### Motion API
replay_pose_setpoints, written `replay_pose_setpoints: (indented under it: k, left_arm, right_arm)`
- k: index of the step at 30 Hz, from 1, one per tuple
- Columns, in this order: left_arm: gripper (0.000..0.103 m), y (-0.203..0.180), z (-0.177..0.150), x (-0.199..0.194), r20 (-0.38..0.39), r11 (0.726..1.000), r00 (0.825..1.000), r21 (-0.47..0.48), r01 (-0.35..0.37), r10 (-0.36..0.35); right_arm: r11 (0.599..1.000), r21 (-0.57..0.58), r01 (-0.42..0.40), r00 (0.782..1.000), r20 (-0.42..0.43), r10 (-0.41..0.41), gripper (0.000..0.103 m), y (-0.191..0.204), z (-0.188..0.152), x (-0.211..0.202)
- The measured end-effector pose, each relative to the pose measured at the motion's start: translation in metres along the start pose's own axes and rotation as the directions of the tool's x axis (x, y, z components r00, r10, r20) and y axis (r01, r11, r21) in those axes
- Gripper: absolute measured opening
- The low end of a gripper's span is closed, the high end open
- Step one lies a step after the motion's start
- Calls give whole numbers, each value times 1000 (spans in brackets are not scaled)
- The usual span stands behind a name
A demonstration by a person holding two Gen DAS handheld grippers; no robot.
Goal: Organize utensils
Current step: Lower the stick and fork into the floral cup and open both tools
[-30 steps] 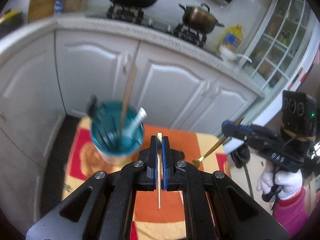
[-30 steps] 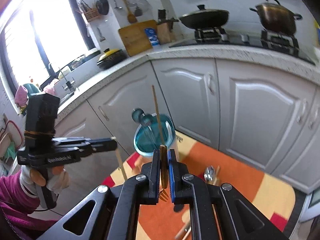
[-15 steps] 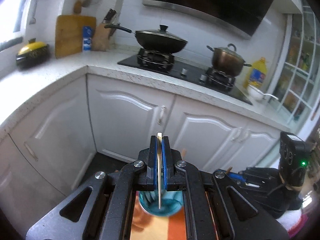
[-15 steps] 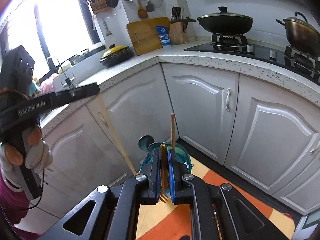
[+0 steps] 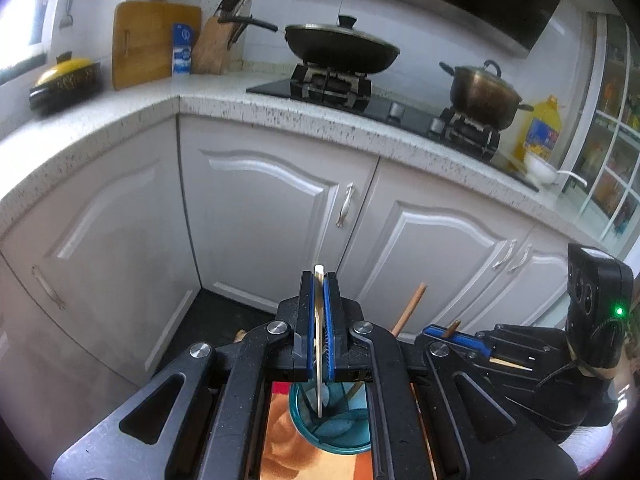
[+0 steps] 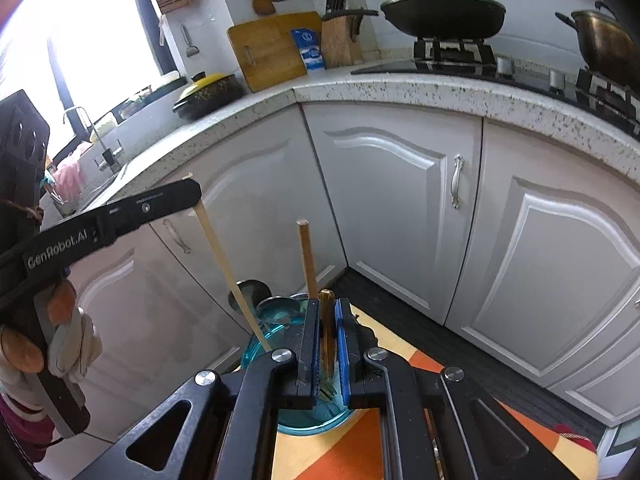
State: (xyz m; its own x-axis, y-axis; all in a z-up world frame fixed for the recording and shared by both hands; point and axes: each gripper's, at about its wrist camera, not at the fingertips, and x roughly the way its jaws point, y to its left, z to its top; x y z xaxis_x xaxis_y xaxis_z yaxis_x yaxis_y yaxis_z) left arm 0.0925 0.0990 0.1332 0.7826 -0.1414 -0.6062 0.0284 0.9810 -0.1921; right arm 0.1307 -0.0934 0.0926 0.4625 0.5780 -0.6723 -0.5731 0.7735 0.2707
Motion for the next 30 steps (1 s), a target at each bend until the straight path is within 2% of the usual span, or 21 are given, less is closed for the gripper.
replay_pose_setpoints:
  k: [9,14,19,21,23,25,26,30]
  left_arm:
    - [3,-3,-21,20,-63,1000,998,8,-11,12]
    - [3,-3,-28,26,-93,1000,996,-4,-12,11]
    - [4,-2,-31,26,-106,1000,994,-18,-11,9]
    - [7,-2,-33,25,-111,1000,994,-24,-9,6]
    - [25,-3,-35,23,-116,1000,993,-26,-6,3]
    - [32,-3,-36,21,-113,1000,994,-30,-3,-1]
    - [32,-3,-37,20,-113,1000,994,-30,-4,0]
    - [33,-3,-38,16,-119,999,993,-38,-6,2]
  right_arm:
    - [999,35,-21,998,-60,23,7,-8,-15,26]
    - [996,72,-45,998,-42,48,7,-15,-19,19]
    - [997,76,-35,999,-23,37,12,-17,-22,1]
    - [996,80,-31,999,-19,32,13,-18,-24,-4]
    - [996,89,-31,999,-17,33,14,-19,-27,-9]
    - [995,97,-31,999,-17,33,21,-20,-29,-12]
    - [995,98,-31,999,-16,33,25,-20,-31,-14]
    - [995,95,-28,999,-17,29,25,-19,-35,-19]
